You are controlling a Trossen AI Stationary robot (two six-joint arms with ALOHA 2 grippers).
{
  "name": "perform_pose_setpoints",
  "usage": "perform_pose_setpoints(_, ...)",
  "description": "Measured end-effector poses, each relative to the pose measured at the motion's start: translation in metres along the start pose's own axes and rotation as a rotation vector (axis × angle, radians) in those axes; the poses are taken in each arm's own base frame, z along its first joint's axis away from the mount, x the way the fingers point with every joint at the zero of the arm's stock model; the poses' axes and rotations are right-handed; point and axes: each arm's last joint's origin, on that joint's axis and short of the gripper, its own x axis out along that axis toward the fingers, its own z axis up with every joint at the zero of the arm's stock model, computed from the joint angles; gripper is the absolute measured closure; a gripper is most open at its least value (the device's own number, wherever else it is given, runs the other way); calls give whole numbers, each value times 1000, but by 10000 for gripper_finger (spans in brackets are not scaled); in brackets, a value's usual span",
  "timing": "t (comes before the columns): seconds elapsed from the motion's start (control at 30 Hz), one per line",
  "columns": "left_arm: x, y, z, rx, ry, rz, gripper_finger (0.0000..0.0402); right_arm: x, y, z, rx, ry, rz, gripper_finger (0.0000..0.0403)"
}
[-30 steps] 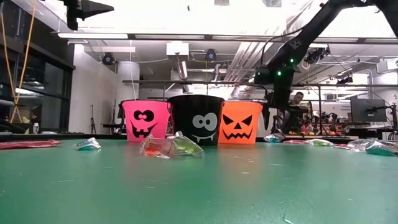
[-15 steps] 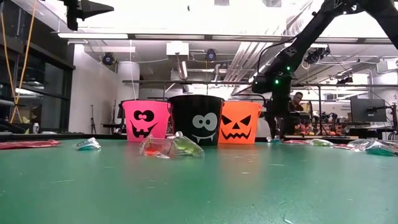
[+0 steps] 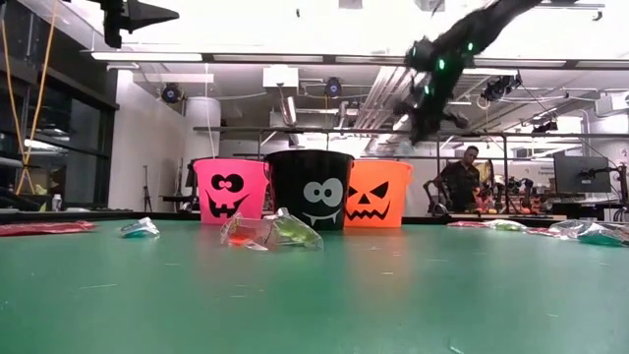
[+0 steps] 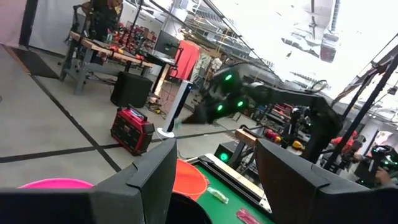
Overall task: Sort candy by brand, put in halloween buckets
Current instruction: Put the blue gummy into the pink bucket
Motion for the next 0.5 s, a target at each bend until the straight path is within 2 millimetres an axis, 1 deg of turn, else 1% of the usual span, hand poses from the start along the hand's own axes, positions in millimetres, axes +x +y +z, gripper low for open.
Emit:
perform_pose_setpoints(0.1, 0, 0, 0, 0, 0, 0, 198, -14, 23, 6, 27, -98, 173, 402)
perform_pose_setpoints(0.2, 0, 0, 0, 0, 0, 0, 198, -15, 54, -3, 36, -108, 311, 402)
perform_pose_setpoints(0.3, 0, 0, 0, 0, 0, 0, 198, -7, 95, -22, 28, -87, 455, 402)
perform_pose_setpoints(0.43, 0, 0, 0, 6, 0, 0, 198, 3, 152, -51, 49, -72, 704, 403)
perform_pose_setpoints(0.5, 0, 0, 0, 17, 0, 0, 198, 8, 174, -64, 86, -71, 811, 403)
